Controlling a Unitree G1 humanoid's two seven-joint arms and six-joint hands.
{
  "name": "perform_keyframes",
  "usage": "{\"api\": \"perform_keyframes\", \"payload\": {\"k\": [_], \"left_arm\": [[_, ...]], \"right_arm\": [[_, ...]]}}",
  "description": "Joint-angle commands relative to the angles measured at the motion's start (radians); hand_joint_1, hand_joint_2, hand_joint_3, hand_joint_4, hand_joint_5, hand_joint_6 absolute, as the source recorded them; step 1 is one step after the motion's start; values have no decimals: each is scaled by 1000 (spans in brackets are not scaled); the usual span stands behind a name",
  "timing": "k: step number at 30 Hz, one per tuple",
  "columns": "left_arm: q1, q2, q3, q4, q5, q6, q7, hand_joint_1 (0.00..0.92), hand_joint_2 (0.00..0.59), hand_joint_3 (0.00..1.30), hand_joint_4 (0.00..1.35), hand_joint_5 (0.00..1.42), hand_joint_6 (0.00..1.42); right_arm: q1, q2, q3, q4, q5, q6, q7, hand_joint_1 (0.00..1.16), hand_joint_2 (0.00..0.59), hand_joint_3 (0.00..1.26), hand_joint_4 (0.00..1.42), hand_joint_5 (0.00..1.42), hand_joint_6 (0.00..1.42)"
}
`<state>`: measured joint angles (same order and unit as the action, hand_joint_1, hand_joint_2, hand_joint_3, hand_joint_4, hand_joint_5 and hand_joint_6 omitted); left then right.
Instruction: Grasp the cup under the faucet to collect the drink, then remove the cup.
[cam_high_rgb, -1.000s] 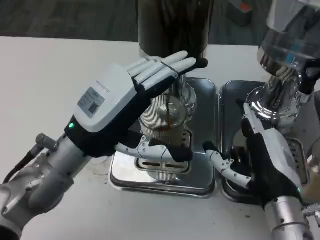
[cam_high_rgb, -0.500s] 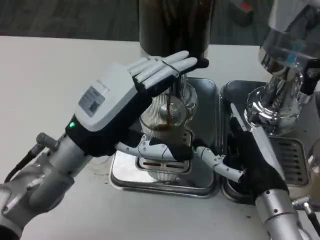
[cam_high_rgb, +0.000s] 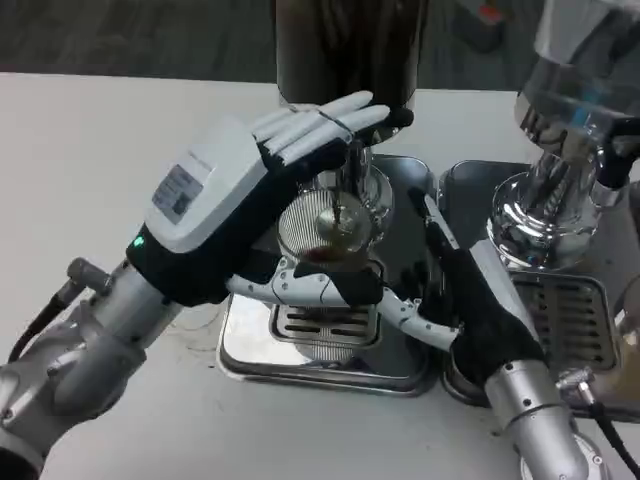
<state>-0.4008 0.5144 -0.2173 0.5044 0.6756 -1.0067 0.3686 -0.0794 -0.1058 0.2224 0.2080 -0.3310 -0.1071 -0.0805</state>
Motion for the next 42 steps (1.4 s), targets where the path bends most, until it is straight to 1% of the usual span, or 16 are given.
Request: {"api": "perform_keyframes", "payload": {"k": [1,6,12,18,23,29,42], "left_arm": [[8,10,-13,6,3,-10,-28,0,106,235,168,397,327],[13,9,-12,3,3,-8,-28,0,107,248,171,403,327],[16,8,-15,2,-1,-8,-34,0,109,251,171,403,327],[28,6,-8,-9,-9,-4,-37,0,113,252,171,395,319],[37,9,22,-32,-38,9,-32,0,125,238,171,362,270],[36,13,66,-54,-107,1,-53,0,127,228,161,350,247],[77,4,127,-118,-209,-19,-112,0,129,234,179,357,255]], "right_arm": [[-32,13,6,40,12,-33,10,646,276,0,0,0,0],[-37,18,5,55,15,-42,17,648,277,0,0,0,0],[-46,24,19,68,9,-49,30,650,277,0,0,0,0],[-52,25,23,76,11,-52,30,651,277,0,0,0,0],[-53,26,22,81,11,-56,27,651,277,0,0,0,0],[-49,28,20,79,14,-56,26,651,277,0,0,0,0],[-45,32,17,77,15,-58,23,651,277,0,0,0,0]]}}
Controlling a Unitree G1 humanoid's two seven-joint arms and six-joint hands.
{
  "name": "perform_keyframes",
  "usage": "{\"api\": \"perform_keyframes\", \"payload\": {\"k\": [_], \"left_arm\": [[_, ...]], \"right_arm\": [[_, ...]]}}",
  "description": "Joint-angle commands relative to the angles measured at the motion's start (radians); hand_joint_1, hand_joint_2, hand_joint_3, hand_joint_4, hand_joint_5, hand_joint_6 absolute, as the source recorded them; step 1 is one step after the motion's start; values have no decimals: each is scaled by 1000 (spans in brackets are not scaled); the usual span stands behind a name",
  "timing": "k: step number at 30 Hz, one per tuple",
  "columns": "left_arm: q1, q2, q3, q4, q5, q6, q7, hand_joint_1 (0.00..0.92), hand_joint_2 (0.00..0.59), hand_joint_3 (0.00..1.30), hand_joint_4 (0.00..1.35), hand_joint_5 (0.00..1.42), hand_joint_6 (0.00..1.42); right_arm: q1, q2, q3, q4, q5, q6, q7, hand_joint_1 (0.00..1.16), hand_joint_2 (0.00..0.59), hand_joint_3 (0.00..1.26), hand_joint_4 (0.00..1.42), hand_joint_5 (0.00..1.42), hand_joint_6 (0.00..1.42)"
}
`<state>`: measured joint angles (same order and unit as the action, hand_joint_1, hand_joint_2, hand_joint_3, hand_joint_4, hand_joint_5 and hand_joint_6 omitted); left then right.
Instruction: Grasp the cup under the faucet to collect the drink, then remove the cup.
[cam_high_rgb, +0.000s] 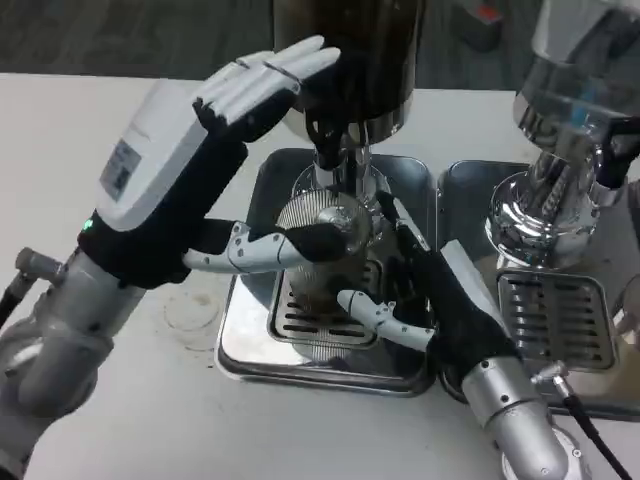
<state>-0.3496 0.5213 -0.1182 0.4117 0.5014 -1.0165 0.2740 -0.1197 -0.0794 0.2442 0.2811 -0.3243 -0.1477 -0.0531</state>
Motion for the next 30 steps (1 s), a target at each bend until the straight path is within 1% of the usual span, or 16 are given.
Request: {"api": "perform_keyframes", "payload": {"k": [1,8,15,18,20,23,24,26,27,30], "left_arm": [[36,-1,39,-35,-43,-8,-20,0,129,235,180,358,256],[105,8,109,-52,-107,2,-44,0,129,237,181,360,259],[137,-2,157,-25,-147,7,-62,0,130,237,188,363,266],[166,-3,195,-16,-156,19,-51,0,128,237,183,354,254],[177,-4,213,0,-157,27,-51,0,126,200,137,309,195],[205,15,233,84,-164,51,-60,0,121,125,18,207,111],[210,19,237,102,-163,53,-62,0,119,97,4,173,83],[221,27,239,131,-155,66,-63,0,113,12,0,42,9],[227,32,238,143,-146,79,-62,0,113,2,0,8,2],[226,44,222,175,-127,128,-73,0,113,0,0,0,0]], "right_arm": [[-4,5,-6,4,9,-18,-4,651,277,0,0,0,0],[-6,4,-8,3,14,-19,2,651,277,0,0,0,0],[-12,4,-9,14,24,-24,13,651,277,0,0,0,0],[-12,4,-8,14,27,-26,16,651,277,0,0,0,0],[-15,4,-9,17,29,-29,18,651,277,0,0,0,0],[-14,5,-11,13,31,-34,17,652,277,0,0,0,0],[-13,5,-11,12,32,-35,17,652,277,0,0,0,0],[-11,2,-13,10,33,-36,20,652,277,0,0,0,0],[-9,1,-14,8,35,-36,22,652,277,0,0,0,0],[-6,0,-16,9,40,-39,27,652,277,0,0,0,0]]}}
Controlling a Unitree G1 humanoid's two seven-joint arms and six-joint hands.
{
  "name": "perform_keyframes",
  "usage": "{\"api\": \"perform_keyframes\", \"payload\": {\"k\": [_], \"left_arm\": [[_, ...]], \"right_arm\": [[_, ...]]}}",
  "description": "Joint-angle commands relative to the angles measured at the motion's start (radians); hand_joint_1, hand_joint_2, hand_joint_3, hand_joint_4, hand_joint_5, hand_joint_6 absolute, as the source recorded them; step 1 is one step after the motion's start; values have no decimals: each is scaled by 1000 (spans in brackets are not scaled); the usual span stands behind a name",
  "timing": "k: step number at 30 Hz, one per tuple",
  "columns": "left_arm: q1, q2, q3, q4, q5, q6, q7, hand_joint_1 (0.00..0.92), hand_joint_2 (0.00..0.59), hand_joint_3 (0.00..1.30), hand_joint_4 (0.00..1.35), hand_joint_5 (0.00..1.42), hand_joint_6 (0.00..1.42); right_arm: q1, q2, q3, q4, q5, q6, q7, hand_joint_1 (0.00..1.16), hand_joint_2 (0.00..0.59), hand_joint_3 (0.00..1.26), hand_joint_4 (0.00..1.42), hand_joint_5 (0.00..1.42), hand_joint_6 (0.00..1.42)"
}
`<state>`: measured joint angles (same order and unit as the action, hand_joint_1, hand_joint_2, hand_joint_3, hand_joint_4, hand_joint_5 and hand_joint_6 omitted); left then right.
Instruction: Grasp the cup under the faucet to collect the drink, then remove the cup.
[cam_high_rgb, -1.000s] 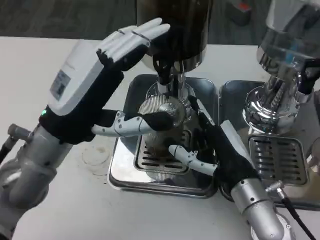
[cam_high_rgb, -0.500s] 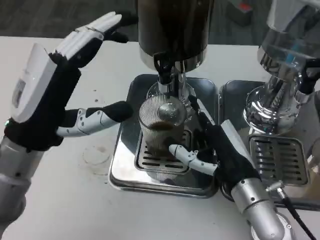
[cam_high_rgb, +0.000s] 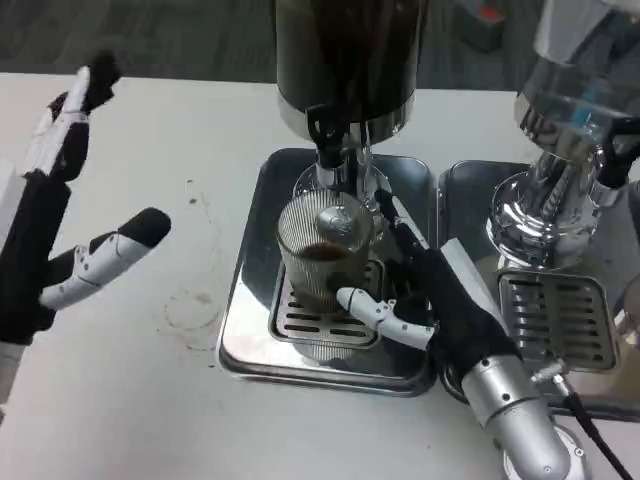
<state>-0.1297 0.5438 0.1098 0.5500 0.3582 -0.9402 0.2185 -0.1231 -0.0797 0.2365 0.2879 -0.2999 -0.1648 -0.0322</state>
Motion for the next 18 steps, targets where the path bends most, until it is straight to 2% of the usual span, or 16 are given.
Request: {"api": "perform_keyframes", "payload": {"k": [1,4,8,18], "left_arm": [[4,23,-12,49,25,73,-18,0,112,0,0,0,0],[7,28,-29,63,52,134,-16,0,111,0,0,0,0],[14,46,-86,73,132,246,-33,0,109,0,0,0,0],[31,37,-135,99,115,266,-32,0,113,0,0,0,0]], "right_arm": [[-2,1,-8,2,18,-24,6,652,277,0,0,0,0],[0,0,-9,3,23,-27,9,652,277,0,0,0,0],[-1,4,-6,-2,34,-32,22,653,276,0,0,0,0],[-31,18,-8,22,35,-29,24,690,232,0,0,0,0]]}}
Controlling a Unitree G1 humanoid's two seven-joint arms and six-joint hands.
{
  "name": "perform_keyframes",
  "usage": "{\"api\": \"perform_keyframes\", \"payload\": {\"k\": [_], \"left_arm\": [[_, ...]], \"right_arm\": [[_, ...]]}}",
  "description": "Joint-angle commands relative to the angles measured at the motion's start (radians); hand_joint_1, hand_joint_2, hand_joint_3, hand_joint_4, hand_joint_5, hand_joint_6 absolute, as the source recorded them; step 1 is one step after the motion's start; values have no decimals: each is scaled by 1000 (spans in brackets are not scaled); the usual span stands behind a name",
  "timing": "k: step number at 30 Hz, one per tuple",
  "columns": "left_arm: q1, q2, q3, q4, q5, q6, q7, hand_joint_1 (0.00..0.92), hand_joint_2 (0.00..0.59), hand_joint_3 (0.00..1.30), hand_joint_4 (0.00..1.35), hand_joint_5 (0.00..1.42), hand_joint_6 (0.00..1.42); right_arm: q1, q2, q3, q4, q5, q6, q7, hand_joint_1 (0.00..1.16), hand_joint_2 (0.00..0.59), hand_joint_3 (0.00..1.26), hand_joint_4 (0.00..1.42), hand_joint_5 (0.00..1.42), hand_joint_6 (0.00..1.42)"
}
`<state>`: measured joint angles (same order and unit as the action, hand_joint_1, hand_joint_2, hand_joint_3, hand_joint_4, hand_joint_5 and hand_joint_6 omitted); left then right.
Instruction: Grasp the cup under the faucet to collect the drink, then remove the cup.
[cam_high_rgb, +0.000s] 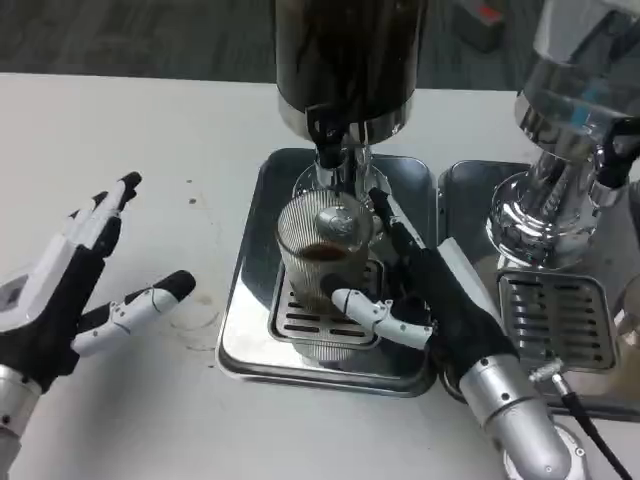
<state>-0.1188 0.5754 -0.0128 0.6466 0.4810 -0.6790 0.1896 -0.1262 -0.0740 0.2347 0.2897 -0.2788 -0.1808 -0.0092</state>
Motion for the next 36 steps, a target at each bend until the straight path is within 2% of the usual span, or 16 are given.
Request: {"api": "perform_keyframes", "payload": {"k": [1,17,23,36], "left_arm": [[24,5,-16,2,-8,5,-4,0,113,0,0,0,0],[50,12,-43,-16,-14,13,-18,0,112,0,0,0,0],[59,13,-42,-25,-15,19,-17,0,112,0,0,0,0],[81,17,-33,-44,-22,31,-13,0,116,0,0,0,0]], "right_arm": [[-30,13,-6,23,13,-15,0,694,231,0,0,0,0],[-86,57,-3,118,10,-22,-19,755,191,0,0,0,0],[-106,81,-23,179,43,-32,-13,784,203,0,0,0,0],[-151,94,-20,257,53,-61,7,847,206,0,0,11,77]]}}
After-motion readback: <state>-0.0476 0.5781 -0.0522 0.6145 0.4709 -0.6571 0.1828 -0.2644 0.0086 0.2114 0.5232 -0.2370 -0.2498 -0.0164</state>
